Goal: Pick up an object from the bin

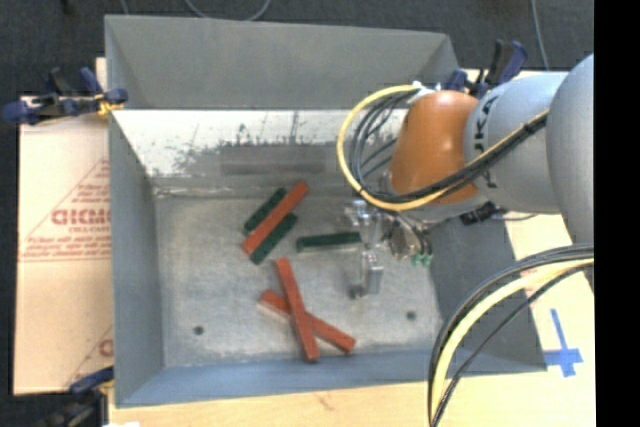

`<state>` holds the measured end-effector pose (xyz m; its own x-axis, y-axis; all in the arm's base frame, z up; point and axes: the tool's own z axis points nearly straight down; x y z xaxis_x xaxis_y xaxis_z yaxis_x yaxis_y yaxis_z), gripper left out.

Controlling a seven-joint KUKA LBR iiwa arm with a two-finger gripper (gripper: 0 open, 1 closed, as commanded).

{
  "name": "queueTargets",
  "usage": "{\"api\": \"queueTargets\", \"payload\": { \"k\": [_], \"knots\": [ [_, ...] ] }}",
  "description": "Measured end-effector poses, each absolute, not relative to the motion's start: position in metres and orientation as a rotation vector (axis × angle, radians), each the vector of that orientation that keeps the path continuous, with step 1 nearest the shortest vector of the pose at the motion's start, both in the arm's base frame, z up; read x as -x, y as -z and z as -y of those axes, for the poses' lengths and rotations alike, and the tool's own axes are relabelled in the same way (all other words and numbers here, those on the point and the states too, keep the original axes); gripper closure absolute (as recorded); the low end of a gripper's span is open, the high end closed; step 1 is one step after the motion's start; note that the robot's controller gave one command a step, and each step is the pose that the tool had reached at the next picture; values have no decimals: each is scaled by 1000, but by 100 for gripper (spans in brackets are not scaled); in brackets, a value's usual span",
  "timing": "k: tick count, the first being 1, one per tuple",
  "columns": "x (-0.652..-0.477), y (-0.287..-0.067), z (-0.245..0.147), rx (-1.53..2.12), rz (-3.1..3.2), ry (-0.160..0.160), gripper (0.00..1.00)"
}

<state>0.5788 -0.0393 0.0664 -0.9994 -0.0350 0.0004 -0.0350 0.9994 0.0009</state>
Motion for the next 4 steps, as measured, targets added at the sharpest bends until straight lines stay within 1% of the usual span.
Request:
{"api": "queueTargets", "payload": {
  "k": [1, 2, 3, 4],
  "knots": [
    [-609, -103, -4, -128, 3149, 1, 0],
    [-609, -101, 6, -139, 3145, -3, 0],
    [-607, -70, 10, 11, 3143, 1, 0],
    [-608, -71, 11, 7, 3147, -1, 0]
  ]
}}
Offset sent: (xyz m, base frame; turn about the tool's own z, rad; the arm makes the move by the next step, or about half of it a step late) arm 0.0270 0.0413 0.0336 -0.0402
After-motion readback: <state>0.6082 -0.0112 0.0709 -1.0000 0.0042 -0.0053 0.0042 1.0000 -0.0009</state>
